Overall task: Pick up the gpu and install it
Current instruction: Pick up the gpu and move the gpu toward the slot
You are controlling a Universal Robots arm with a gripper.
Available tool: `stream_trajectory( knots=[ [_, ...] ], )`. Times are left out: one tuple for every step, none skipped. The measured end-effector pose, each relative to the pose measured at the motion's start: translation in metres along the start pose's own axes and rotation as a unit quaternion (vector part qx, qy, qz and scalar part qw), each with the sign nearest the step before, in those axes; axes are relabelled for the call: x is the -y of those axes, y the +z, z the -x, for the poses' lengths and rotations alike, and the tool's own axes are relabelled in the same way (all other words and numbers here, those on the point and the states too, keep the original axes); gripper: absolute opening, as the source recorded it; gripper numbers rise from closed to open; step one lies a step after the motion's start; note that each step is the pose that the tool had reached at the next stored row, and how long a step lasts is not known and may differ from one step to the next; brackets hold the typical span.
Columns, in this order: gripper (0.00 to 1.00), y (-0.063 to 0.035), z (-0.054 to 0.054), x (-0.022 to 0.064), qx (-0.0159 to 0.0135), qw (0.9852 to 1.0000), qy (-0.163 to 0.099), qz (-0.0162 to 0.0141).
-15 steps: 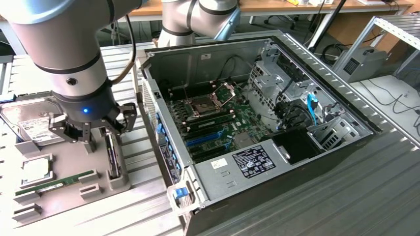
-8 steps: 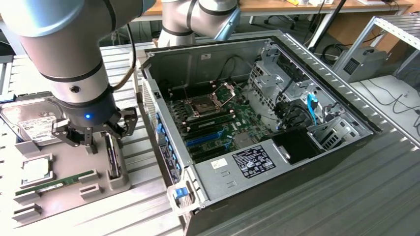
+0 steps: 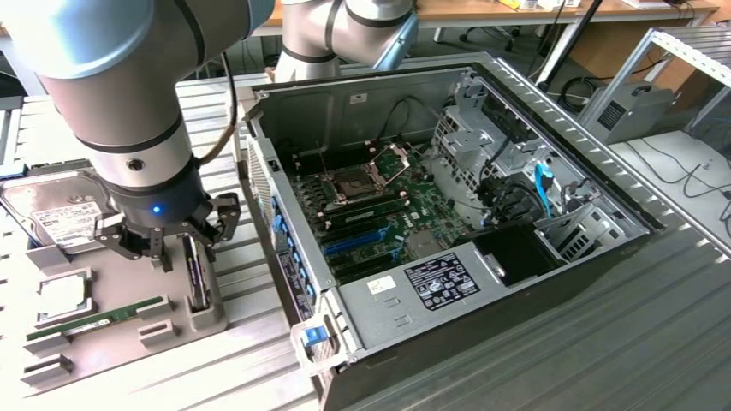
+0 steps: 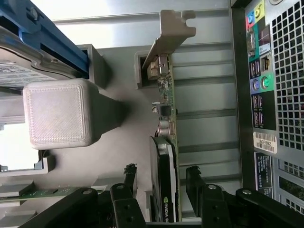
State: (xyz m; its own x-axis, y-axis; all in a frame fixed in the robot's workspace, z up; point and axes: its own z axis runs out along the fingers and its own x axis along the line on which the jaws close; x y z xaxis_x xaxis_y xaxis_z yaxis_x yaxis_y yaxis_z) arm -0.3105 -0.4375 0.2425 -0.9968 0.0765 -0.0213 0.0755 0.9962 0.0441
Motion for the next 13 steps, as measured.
stream_trajectory(
  knots=[
    [0.54,0.0003,0.0004,0.0000,0.0001,1.0000,0.000,0.0000],
    [0.54,0.0004,0.0006,0.0000,0.0001,1.0000,0.000,0.0001],
    [0.54,0.0004,0.0009,0.0000,0.0000,1.0000,0.000,0.0000],
    [0.54,0.0004,0.0012,-0.0001,0.0000,1.0000,0.000,0.0000],
    [0.54,0.0004,0.0014,-0.0001,0.0000,1.0000,0.000,0.0001],
    [0.54,0.0004,0.0016,-0.0001,0.0000,1.0000,0.000,0.0000],
    [0.54,0.0004,0.0020,-0.0001,0.0000,1.0000,0.000,0.0000],
    [0.54,0.0004,0.0019,-0.0001,0.0000,1.0000,0.000,0.0000],
    [0.54,0.0004,0.0020,-0.0001,0.0000,1.0000,0.000,0.0000],
    [0.54,0.0004,0.0020,-0.0001,0.0000,1.0000,0.000,0.0000],
    [0.54,0.0004,0.0020,-0.0001,0.0000,1.0000,0.000,0.0000],
    [0.54,0.0004,0.0020,-0.0001,0.0000,1.0000,0.000,0.0000],
    [0.54,0.0004,0.0023,-0.0002,0.0000,1.0000,0.000,0.0000]
  ],
)
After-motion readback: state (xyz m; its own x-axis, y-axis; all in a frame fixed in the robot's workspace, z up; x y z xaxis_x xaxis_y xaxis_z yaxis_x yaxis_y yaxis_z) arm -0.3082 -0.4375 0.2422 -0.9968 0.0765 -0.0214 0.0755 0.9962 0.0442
